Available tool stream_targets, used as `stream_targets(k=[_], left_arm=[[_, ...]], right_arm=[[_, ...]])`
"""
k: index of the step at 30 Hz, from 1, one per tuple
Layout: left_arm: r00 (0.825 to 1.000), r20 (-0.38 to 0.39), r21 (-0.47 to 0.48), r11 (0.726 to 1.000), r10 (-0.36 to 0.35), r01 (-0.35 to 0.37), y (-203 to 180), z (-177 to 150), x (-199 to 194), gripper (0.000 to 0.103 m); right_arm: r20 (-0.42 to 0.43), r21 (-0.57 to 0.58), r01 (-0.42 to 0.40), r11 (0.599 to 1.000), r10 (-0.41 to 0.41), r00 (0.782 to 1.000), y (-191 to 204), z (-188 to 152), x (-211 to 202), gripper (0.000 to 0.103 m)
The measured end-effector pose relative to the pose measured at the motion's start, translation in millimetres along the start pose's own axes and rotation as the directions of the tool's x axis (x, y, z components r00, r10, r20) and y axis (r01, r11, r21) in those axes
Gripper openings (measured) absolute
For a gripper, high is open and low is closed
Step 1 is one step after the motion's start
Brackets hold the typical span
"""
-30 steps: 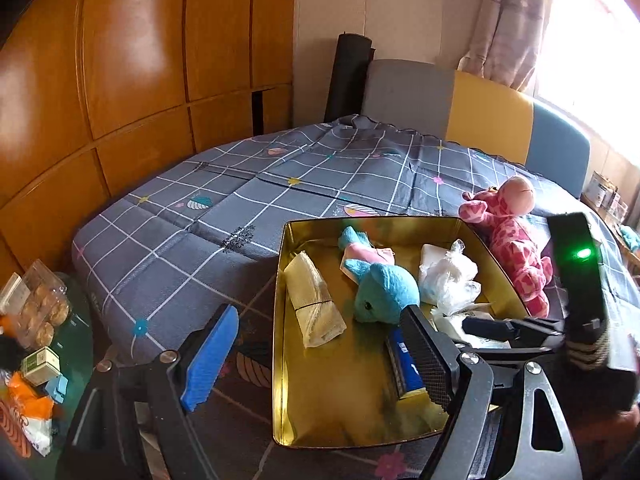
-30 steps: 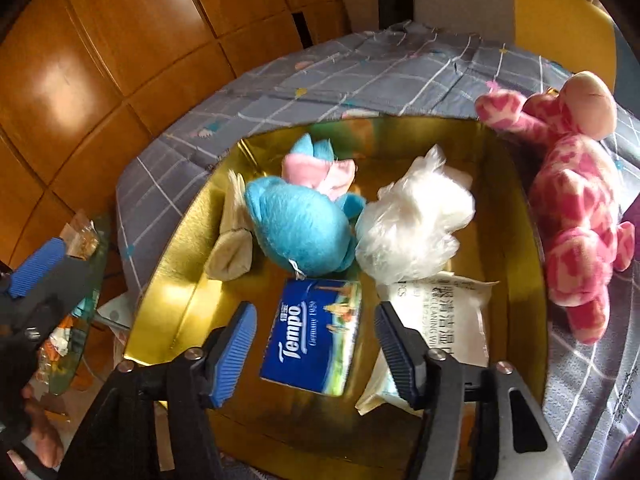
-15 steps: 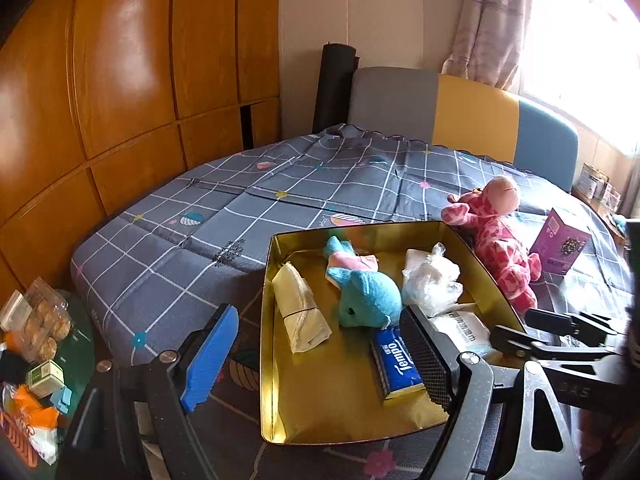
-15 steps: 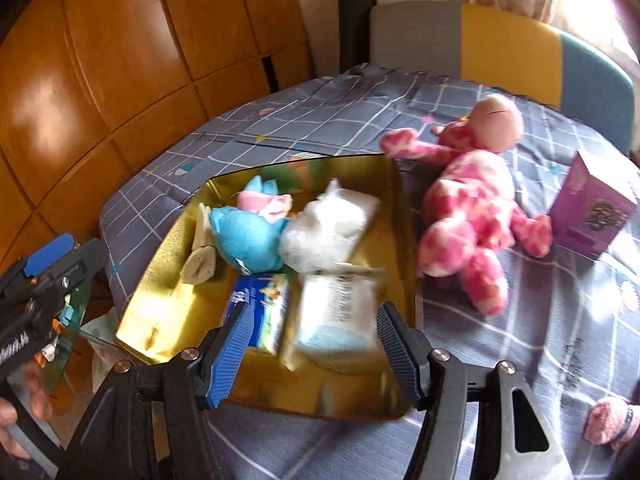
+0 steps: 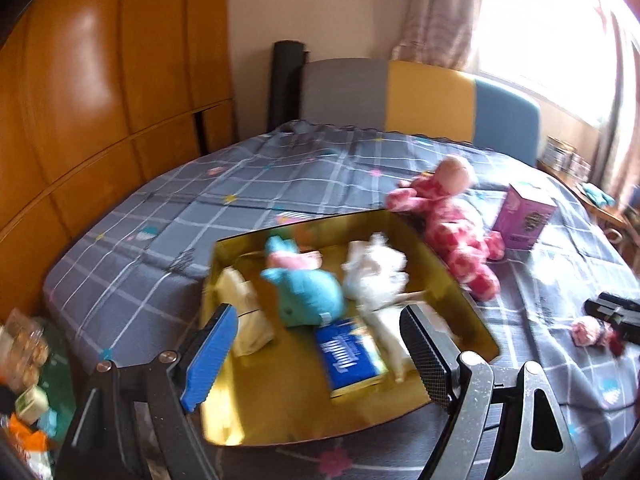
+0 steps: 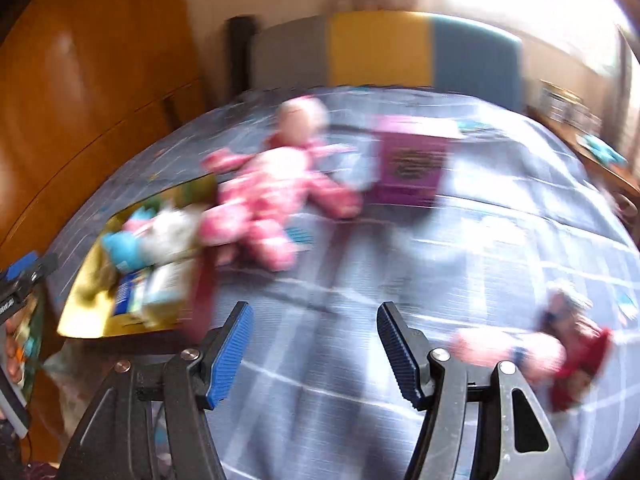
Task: Organize soft objects
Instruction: 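Move both tools back toward the pink towel and socks, then grasp the rolled pink towel with the left tool while the right tool approaches the satin scrunchie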
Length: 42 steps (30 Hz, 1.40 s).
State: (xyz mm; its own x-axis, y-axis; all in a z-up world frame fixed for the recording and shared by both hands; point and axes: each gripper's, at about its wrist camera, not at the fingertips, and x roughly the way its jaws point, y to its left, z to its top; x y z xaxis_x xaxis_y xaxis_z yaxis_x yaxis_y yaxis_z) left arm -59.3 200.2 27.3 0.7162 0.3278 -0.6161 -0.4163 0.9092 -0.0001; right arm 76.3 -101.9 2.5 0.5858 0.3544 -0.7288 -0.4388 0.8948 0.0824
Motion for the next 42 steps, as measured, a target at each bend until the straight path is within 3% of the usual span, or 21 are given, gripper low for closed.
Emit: stream_targets(k=[4, 10, 13, 15, 22, 25, 31, 36, 39, 41, 42], left_arm=[[0.997, -0.003, 0.082, 0.994, -0.074, 0.074, -35.2, 10.0, 6.5, 0.084], [0.971, -0.059, 0.215, 0.947, -0.23, 0.237, -106.6, 20.6, 21.4, 0.084], [0.944, -0.094, 0.298, 0.896, -0.315, 0.329, -154.3, 19.7, 27.5, 0.084], [0.921, -0.128, 0.359, 0.848, -0.369, 0.39, -185.2, 16.8, 31.0, 0.084], [0.828, -0.266, 0.527, 0.645, -0.493, 0.553, -297.9, -1.3, 42.4, 0.09], [0.804, -0.31, 0.576, 0.573, -0.507, 0.583, -336.0, -11.5, 48.3, 0.092], [0.782, -0.37, 0.636, 0.477, -0.501, 0.607, -392.4, -30.7, 61.8, 0.092], [0.778, -0.375, 0.68, 0.42, -0.505, 0.601, -423.5, -39.9, 68.9, 0.092], [0.766, -0.403, 0.687, 0.388, -0.5, 0.615, -441.9, -47.5, 77.3, 0.092], [0.752, -0.436, 0.678, 0.37, -0.494, 0.636, -450.9, -54.6, 84.1, 0.079], [0.745, -0.456, 0.672, 0.36, -0.487, 0.647, -454.1, -59.5, 87.5, 0.053]], right_arm=[[0.049, 0.16, 0.12, 0.98, -0.13, 0.99, -71.1, -5.9, -37.4, 0.065], [0.039, 0.393, 0.271, 0.879, -0.31, 0.95, -160.3, -29.2, -83.0, 0.065], [0.021, 0.471, 0.285, 0.834, -0.334, 0.942, -187.2, -43.7, -93.4, 0.065], [0.008, 0.496, 0.295, 0.817, -0.344, 0.939, -201.5, -52.1, -98.5, 0.065], [0.034, 0.571, 0.245, 0.784, -0.32, 0.947, -223.2, -64.6, -98.3, 0.065], [0.045, 0.603, 0.236, 0.762, -0.328, 0.944, -228.5, -67.3, -101.5, 0.065], [0.066, 0.691, 0.148, 0.708, -0.265, 0.962, -247.2, -78.8, -97.8, 0.065], [0.062, 0.757, 0.094, 0.647, -0.214, 0.975, -262.4, -91.3, -91.4, 0.065], [0.07, 0.765, 0.079, 0.639, -0.205, 0.976, -264.0, -92.3, -91.5, 0.065], [0.064, 0.764, 0.081, 0.64, -0.201, 0.978, -263.2, -91.7, -90.0, 0.065], [0.062, 0.763, 0.082, 0.641, -0.199, 0.978, -262.9, -91.6, -89.6, 0.065]])
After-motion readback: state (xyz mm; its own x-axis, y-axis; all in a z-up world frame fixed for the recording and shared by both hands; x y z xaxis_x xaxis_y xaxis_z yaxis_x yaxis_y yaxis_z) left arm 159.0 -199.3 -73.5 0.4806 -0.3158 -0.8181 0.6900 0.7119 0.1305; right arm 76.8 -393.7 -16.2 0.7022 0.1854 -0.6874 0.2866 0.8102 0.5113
